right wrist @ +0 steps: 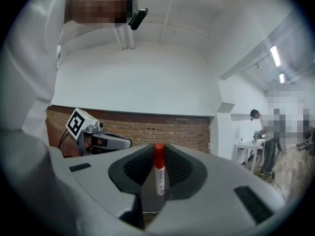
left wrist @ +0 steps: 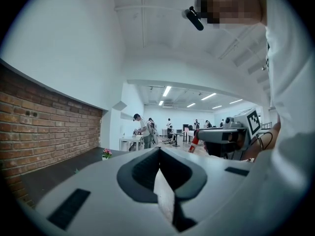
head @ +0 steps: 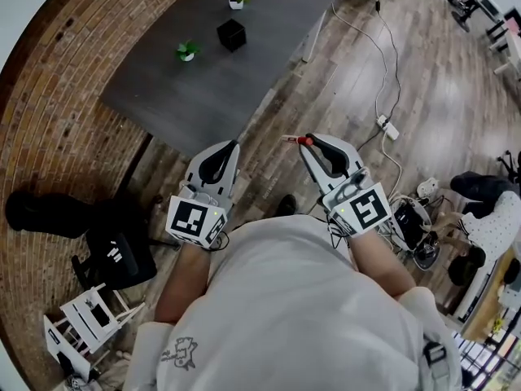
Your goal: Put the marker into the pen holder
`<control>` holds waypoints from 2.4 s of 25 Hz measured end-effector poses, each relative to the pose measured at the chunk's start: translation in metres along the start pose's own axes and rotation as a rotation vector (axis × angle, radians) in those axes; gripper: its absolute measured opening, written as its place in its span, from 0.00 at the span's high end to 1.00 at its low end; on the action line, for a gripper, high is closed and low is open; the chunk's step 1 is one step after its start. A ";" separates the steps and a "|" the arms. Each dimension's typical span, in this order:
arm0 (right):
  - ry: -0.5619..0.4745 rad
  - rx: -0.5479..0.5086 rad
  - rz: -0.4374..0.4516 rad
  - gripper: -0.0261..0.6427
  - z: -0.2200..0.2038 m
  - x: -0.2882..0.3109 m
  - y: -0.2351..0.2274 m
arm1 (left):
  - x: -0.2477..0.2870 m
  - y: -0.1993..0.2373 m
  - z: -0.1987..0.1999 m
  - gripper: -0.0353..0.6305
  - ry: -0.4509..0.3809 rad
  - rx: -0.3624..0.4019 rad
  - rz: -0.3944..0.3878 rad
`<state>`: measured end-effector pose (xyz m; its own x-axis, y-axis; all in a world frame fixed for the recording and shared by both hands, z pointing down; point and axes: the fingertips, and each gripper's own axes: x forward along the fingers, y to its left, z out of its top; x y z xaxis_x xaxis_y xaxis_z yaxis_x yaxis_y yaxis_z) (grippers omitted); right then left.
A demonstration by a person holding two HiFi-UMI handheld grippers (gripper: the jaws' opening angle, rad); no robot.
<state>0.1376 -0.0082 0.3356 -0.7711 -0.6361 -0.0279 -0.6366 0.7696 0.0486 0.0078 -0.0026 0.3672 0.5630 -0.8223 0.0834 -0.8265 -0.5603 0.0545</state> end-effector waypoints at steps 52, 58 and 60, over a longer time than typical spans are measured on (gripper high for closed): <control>0.049 0.004 -0.019 0.86 -0.015 0.220 -0.067 | 0.081 0.198 0.009 0.93 0.006 -0.034 -0.086; 0.049 0.008 0.033 0.86 -0.023 0.243 -0.071 | 0.080 0.218 0.002 0.93 0.019 -0.042 -0.024; 0.053 0.012 0.047 0.86 -0.026 0.251 -0.076 | 0.083 0.221 0.001 0.93 0.025 -0.042 -0.013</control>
<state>-0.0074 -0.2277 0.3512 -0.7988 -0.6010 0.0269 -0.6000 0.7992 0.0370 -0.1282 -0.1947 0.3849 0.5737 -0.8120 0.1076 -0.8189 -0.5657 0.0974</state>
